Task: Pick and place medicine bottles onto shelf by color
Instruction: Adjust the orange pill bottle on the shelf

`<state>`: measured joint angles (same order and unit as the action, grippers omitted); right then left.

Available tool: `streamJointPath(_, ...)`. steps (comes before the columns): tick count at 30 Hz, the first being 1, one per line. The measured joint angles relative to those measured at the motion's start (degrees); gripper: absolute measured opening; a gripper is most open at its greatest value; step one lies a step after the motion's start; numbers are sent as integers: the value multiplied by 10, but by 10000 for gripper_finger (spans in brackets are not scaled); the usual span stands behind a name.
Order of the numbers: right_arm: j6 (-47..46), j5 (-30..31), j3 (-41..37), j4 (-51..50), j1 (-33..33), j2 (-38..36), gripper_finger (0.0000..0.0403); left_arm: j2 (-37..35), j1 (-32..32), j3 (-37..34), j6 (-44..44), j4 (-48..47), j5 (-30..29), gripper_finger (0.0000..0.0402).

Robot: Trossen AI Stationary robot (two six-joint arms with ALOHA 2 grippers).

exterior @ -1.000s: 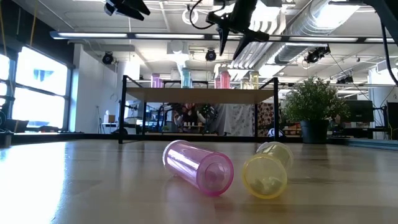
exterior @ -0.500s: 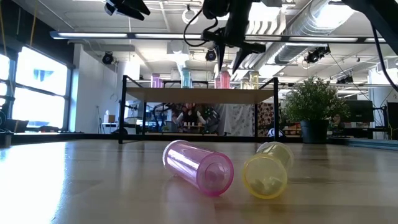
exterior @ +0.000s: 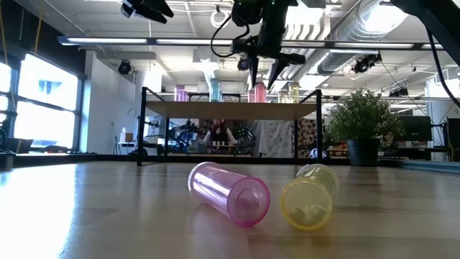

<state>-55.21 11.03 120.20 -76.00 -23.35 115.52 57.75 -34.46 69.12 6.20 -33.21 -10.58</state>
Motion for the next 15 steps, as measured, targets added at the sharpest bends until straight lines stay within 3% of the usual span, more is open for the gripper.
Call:
streamJointPath(8,1,8,0,7,0,0,176,0,0,0,0,0,0,227)
streamJointPath(15,2,8,0,7,0,0,143,0,0,0,0,0,-1,227)
